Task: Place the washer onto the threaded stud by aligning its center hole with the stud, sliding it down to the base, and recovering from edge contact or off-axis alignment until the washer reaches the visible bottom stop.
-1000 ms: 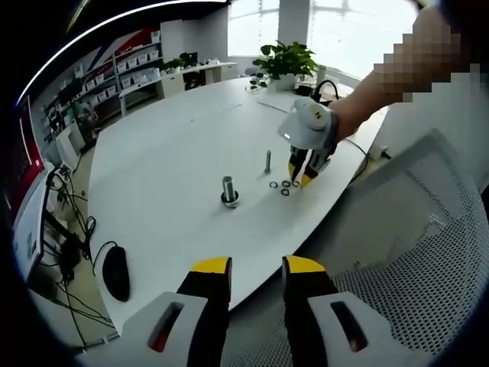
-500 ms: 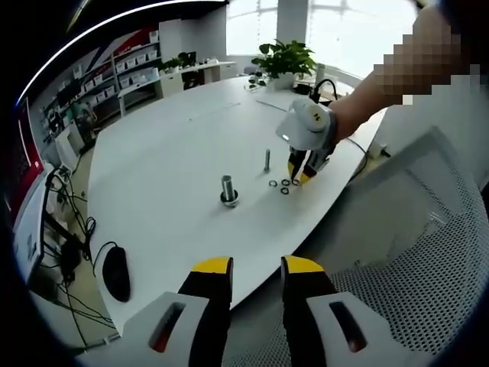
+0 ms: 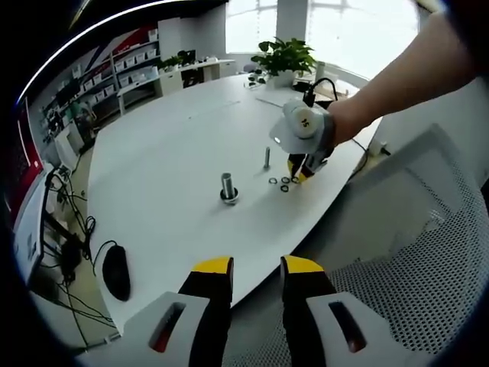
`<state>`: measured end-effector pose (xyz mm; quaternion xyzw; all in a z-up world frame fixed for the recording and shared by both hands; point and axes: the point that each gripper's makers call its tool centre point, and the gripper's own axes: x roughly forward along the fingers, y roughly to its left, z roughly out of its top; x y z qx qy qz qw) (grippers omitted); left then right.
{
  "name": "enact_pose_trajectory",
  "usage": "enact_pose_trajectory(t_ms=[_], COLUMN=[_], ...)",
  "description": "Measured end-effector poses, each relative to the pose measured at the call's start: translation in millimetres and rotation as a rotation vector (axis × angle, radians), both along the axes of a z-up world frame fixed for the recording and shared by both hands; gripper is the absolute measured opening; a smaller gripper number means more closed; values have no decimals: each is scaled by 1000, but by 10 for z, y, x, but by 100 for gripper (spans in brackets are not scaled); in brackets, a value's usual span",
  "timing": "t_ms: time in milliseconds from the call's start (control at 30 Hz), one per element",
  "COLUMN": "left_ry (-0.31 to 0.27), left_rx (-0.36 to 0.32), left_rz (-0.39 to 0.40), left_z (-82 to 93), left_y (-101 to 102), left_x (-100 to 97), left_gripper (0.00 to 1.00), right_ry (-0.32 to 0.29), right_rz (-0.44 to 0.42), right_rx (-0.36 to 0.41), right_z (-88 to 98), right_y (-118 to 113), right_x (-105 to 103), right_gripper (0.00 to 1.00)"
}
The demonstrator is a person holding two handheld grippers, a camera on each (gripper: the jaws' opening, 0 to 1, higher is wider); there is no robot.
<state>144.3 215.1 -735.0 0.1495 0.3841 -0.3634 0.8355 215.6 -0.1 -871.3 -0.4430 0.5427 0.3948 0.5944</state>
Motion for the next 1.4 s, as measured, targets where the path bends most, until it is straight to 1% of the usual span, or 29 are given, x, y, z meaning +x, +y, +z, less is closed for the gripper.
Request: enact_pose_trajectory(t_ms=[67,200,333,400,467,533,600,767,867,1067,1233,1300,1400], left_ry=[-2,-9,1,-1,-6,-7,-4,-5,-2,-3,-7,-5,-6], left_rx=[-1,-2,7,11,9,5,6,8,5,10,8,11,13], left_rz=[4,11,3,1,5,7,7,1,3,-3,-1,-2,-6], left_z=[4,14,-12,-14,-4,1,-2,-3,-2,-7,-1,-7,-7], left_y=[3,13,13,16,17,19,20,11,11,5,8,9,8], left_x=[6,20,-1,-2,8,12,10,4,7,-2,3,-1,-5], left_gripper=[23,23,23,22,22,22,22,22,22,22,22,22,21], right_ry=[-10,4,25,47,57,63,54,12,0,-14,-18,-24,-35], right_rz=[7,-2,-46,-64,-68,-91,-98,-138,-138,-165,-191,-173,-163], right_rx=[18,37,57,78,85,90,94,148,117,113,132,128,137], right_z=[2,17,5,4,9,9,-3,18,8,14,24,35,81], right_y=[-9,-10,-25,-33,-35,-26,-28,-58,-173,-304,-287,-280,-259], right_x=[-1,14,32,42,45,38,39,19,-14,-97,-145,-155,-114], right_gripper=[15,15,14,14,14,14,14,14,14,14,14,14,14])
